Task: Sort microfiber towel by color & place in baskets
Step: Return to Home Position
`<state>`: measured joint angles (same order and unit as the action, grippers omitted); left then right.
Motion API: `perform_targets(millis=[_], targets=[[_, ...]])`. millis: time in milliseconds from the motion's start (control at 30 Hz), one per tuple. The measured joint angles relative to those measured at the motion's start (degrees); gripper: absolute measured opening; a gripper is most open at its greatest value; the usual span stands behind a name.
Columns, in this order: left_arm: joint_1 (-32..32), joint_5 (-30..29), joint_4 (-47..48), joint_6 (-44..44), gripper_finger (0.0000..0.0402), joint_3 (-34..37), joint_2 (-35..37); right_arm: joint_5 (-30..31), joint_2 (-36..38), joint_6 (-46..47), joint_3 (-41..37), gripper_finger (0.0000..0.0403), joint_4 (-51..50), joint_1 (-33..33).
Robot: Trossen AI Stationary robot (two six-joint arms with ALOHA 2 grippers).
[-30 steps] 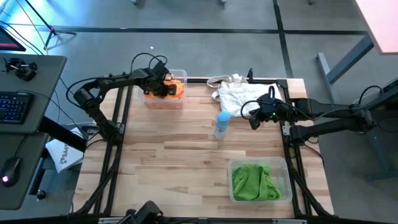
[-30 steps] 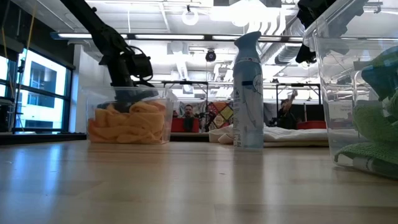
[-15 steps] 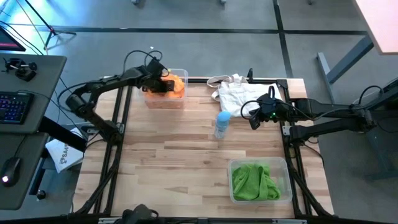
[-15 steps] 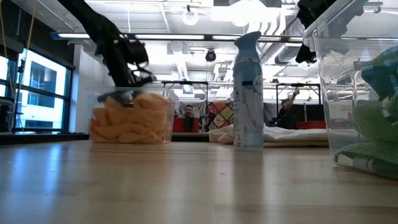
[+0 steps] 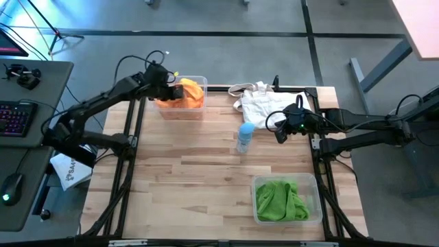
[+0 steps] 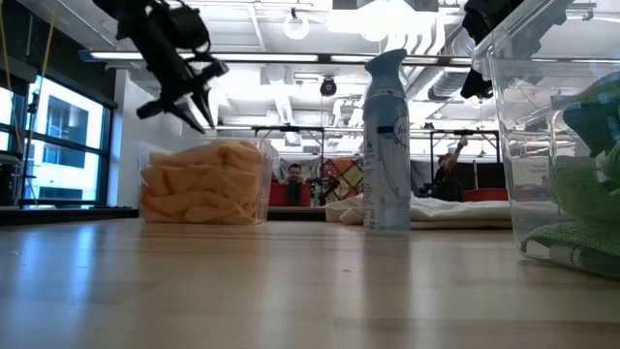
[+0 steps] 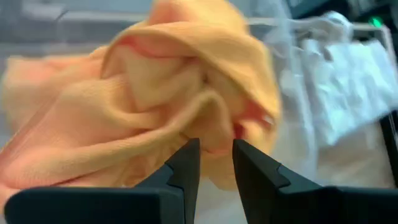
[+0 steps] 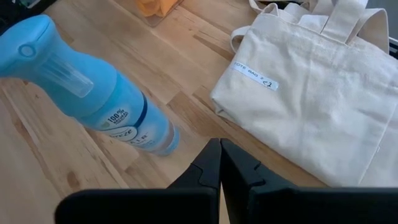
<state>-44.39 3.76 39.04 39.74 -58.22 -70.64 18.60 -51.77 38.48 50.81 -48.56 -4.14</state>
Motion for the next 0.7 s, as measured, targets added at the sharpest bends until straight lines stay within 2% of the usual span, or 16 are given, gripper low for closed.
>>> perform_targets(millis=[167, 233, 467, 567, 700], targets=[[5.84, -0.15, -0.3, -9.15, 0.0083, -0.02, 3.96, -0.01, 0.0, -2.53, 0.0, 0.0, -0.13, 0.0], [9.51, -2.23, -1.38, -11.89, 0.0083, 0.0, 5.48, -0.01, 0.0, -2.96, 0.0, 0.0, -0.45, 0.0], [22.33, -7.33, -15.28, -17.32, 0.0081, 3.14, 9.99, 0.01, 0.0, -2.96, 0.0, 0.0, -2.64, 0.0], [26.82, -9.14, -19.71, -18.91, 0.006, 5.19, 11.0, -0.4, 0.0, -2.98, 0.0, 0.0, -2.96, 0.0], [31.8, -11.57, -21.61, -18.91, 0.0008, 8.45, 11.46, -2.13, 0.01, -4.04, 0.0, 0.0, -2.96, 0.0]])
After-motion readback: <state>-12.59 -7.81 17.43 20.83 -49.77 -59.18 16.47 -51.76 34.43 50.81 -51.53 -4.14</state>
